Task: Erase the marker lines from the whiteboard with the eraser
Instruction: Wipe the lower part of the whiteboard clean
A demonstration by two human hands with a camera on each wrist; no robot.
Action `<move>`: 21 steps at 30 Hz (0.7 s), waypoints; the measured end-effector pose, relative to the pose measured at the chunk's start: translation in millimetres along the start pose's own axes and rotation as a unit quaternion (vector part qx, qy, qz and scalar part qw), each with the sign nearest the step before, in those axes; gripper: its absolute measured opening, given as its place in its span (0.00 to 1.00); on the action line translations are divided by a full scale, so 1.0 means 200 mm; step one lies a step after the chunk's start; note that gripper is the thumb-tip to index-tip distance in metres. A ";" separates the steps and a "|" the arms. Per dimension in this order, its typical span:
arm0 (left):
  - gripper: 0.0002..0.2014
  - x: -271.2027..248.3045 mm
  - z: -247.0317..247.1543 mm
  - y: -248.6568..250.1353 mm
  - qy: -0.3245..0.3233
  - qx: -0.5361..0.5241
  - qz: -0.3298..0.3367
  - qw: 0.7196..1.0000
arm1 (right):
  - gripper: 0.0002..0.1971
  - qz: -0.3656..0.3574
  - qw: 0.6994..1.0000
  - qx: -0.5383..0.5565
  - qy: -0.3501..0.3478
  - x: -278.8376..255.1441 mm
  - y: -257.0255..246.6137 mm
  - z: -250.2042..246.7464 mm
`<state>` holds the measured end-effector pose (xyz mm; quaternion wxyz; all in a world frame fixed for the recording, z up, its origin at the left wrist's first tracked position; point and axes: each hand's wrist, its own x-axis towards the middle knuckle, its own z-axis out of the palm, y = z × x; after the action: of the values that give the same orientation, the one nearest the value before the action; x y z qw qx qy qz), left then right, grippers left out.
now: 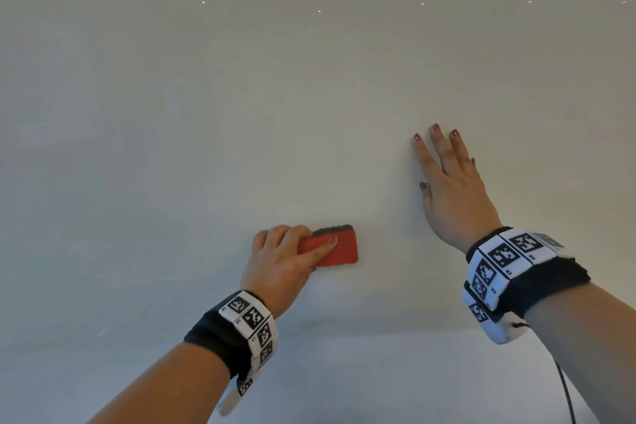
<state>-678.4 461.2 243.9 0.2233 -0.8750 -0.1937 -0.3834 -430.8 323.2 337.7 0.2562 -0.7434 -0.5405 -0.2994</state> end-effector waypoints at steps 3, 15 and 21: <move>0.29 -0.08 0.02 0.01 -0.033 -0.003 0.021 0.999 | 0.34 0.002 1.000 0.004 -0.012 0.00 0.00 -0.02; 0.32 0.16 -0.20 -0.11 0.031 0.030 -0.024 0.999 | 0.33 0.011 0.998 0.006 -0.054 0.00 -0.01 -0.08; 0.33 0.23 -0.23 -0.02 0.020 -0.038 -0.109 0.993 | 0.30 0.009 0.998 0.032 -0.050 -0.09 0.00 -0.10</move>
<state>-678.5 448.0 308.6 0.1506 -0.8487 -0.2692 -0.4296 -438.1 297.6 337.4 0.2554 -0.7537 -0.5549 -0.2423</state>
